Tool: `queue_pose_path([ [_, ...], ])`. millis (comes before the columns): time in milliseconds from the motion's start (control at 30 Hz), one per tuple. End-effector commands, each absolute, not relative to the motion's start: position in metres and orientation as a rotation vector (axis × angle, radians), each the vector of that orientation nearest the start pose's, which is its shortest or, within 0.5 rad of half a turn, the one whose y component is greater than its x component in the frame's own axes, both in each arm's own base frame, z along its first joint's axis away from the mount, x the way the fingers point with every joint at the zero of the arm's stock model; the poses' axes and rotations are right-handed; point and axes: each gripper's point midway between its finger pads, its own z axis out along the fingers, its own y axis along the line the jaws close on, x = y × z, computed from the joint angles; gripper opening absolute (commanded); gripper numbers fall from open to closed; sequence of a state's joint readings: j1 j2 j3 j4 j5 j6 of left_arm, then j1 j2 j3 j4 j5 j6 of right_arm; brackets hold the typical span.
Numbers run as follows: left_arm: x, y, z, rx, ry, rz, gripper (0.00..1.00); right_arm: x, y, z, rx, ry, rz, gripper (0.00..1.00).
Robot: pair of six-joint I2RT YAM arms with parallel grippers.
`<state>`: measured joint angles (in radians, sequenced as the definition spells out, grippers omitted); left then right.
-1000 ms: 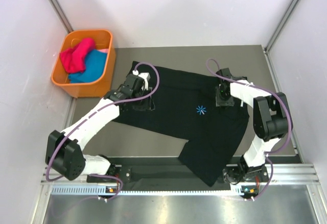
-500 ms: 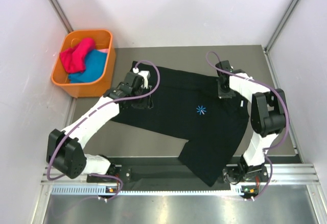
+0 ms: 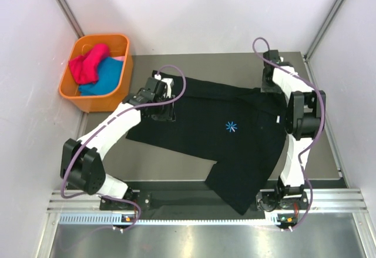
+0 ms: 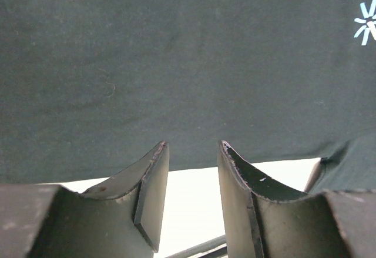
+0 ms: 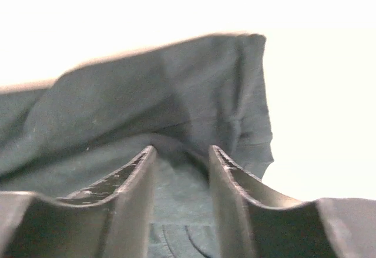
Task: Fold and stack the t-shirts
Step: Fold the tshirt
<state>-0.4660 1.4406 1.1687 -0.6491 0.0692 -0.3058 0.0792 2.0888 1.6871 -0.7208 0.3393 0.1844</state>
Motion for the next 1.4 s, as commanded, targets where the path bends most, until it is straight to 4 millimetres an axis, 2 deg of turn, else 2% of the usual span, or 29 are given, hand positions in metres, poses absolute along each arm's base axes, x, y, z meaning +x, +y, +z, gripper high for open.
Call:
queue_pose_path([
  [0, 0.319, -0.185, 0.155, 0.256, 2.508, -0.415, 0.44, 0.477, -0.013, 0.096, 0.278, 2.597, -0.323, 0.44],
  [33, 0.319, -0.185, 0.154, 0.260, 2.508, -0.407, 0.44, 0.475, -0.009, 0.108, 0.278, 2.579, -0.284, 0.50],
  [67, 0.320, -0.183, 0.153, 0.260, 2.510, -0.399, 0.44, 0.472, -0.004, 0.115, 0.297, 2.566, -0.239, 0.53],
  [100, 0.321, -0.182, 0.152, 0.260, 2.511, -0.396, 0.44, 0.462, 0.010, 0.108, 0.289, 2.598, -0.137, 0.54],
  [133, 0.321, -0.182, 0.151, 0.260, 2.511, -0.399, 0.44, 0.458, 0.018, 0.124, 0.290, 2.563, -0.063, 0.57],
  [167, 0.322, -0.180, 0.150, 0.250, 2.515, -0.402, 0.44, 0.453, 0.025, 0.126, 0.294, 2.558, -0.006, 0.58],
  [200, 0.322, -0.180, 0.147, 0.245, 2.523, -0.405, 0.44, 0.445, 0.034, 0.117, 0.327, 2.566, 0.066, 0.58],
  [233, 0.323, -0.179, 0.145, 0.238, 2.528, -0.419, 0.44, 0.440, 0.038, 0.129, 0.341, 2.533, 0.115, 0.58],
  [267, 0.323, -0.179, 0.143, 0.233, 2.535, -0.423, 0.44, 0.438, 0.044, 0.129, 0.395, 2.514, 0.172, 0.57],
  [300, 0.324, -0.179, 0.143, 0.229, 2.535, -0.432, 0.44, 0.430, 0.063, 0.119, 0.394, 2.520, 0.319, 0.57],
  [333, 0.325, -0.178, 0.143, 0.225, 2.534, -0.437, 0.44, 0.429, 0.069, 0.123, 0.416, 2.487, 0.384, 0.52],
  [367, 0.326, -0.177, 0.142, 0.220, 2.539, -0.444, 0.44, 0.427, 0.074, 0.118, 0.447, 2.476, 0.432, 0.46],
  [400, 0.327, -0.177, 0.141, 0.218, 2.541, -0.448, 0.44, 0.414, 0.081, 0.099, 0.526, 2.500, 0.495, 0.41],
  [433, 0.328, -0.175, 0.139, 0.207, 2.547, -0.449, 0.44, 0.424, 0.079, 0.101, 0.553, 2.435, 0.534, 0.33],
  [467, 0.327, -0.176, 0.138, 0.208, 2.554, -0.464, 0.44, 0.424, 0.081, 0.097, 0.581, 2.423, 0.571, 0.29],
  [500, 0.329, -0.176, 0.140, 0.201, 2.552, -0.469, 0.44, 0.418, 0.085, 0.088, 0.622, 2.428, 0.639, 0.27],
  [533, 0.328, -0.174, 0.140, 0.198, 2.557, -0.467, 0.44, 0.422, 0.081, 0.084, 0.651, 2.415, 0.654, 0.26],
  [600, 0.328, -0.172, 0.140, 0.200, 2.553, -0.454, 0.44, 0.421, 0.086, 0.080, 0.661, 2.419, 0.706, 0.26],
  [633, 0.327, -0.170, 0.140, 0.199, 2.553, -0.450, 0.44, 0.424, 0.070, 0.078, 0.710, 2.402, 0.697, 0.27],
  [700, 0.326, -0.168, 0.137, 0.199, 2.556, -0.446, 0.44, 0.424, 0.068, 0.077, 0.729, 2.400, 0.700, 0.28],
  [833, 0.328, -0.162, 0.138, 0.174, 2.547, -0.442, 0.44, 0.423, 0.062, 0.067, 0.783, 2.416, 0.700, 0.38],
  [1067, 0.329, -0.162, 0.135, 0.164, 2.559, -0.462, 0.44, 0.431, 0.058, 0.058, 0.821, 2.412, 0.707, 0.40],
  [1367, 0.329, -0.162, 0.135, 0.165, 2.558, -0.465, 0.44, 0.437, 0.052, 0.060, 0.828, 2.385, 0.684, 0.40],
])
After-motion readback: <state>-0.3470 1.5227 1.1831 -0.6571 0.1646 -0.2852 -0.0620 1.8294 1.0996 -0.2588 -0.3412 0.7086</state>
